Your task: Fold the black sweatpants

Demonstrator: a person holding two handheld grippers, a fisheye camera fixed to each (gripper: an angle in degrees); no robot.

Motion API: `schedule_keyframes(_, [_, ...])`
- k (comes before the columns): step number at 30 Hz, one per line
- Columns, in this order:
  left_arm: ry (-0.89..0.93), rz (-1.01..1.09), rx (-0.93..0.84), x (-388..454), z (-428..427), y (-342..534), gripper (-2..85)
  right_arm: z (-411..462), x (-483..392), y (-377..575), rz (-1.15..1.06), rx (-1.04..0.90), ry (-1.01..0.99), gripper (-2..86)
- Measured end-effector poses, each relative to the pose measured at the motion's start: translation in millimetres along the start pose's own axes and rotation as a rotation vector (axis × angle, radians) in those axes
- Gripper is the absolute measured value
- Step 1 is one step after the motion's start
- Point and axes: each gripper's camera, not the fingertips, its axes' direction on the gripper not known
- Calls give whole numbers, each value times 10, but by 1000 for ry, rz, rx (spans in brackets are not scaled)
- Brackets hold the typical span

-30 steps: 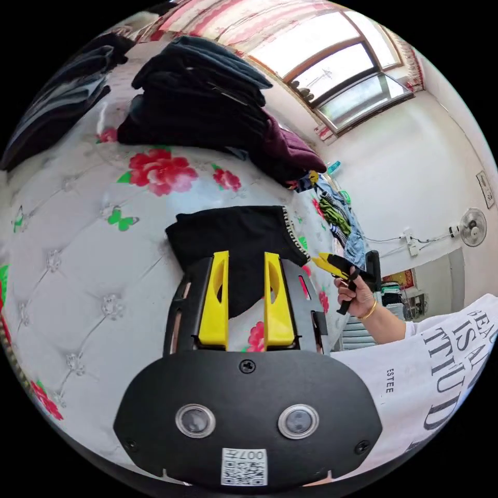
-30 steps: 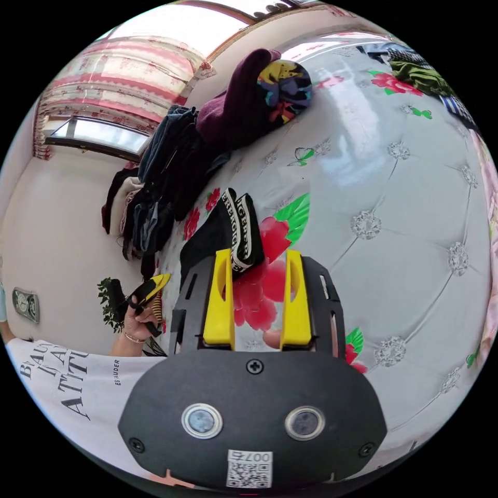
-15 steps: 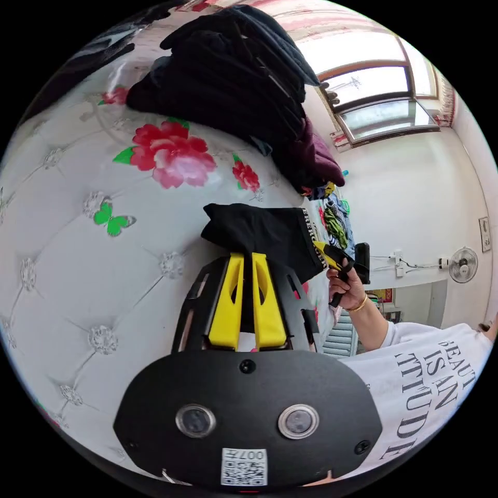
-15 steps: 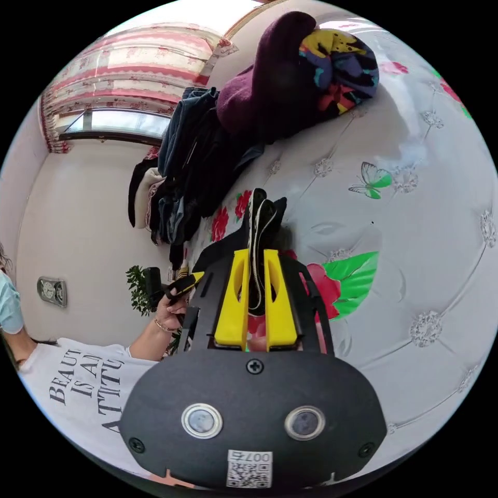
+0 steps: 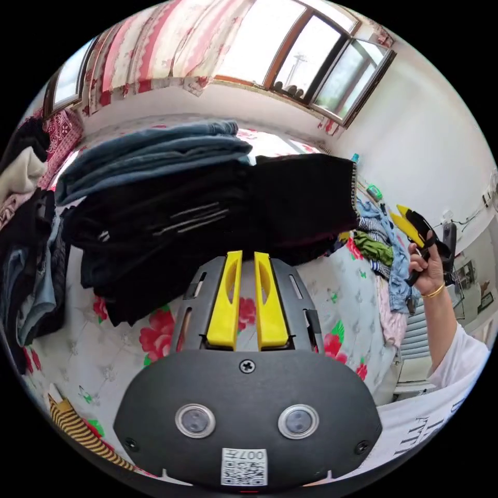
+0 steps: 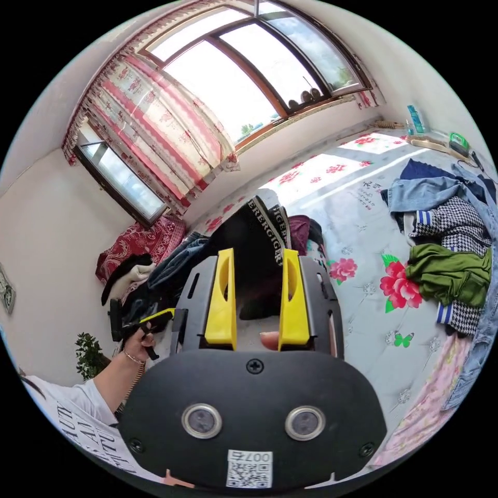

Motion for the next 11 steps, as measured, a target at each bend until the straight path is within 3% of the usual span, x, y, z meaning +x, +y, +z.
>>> schedule_keyframes(3, [-120,89,-166,198,399,888,53,96,374,700,1,-106,175,92])
schedule_keyframes(5, [-263,151,-284,359,510,1617,50,47,746,1251,5,-227,406,93])
schedule_keyframes(10, [-380,151,-451,533,446,2549,32,-540,1464,1648,92,-249,774,97])
schedule_keyframes(11, [-381,149,-413,591,400,2668,18,-664,1632,1641,128,-247,847,98])
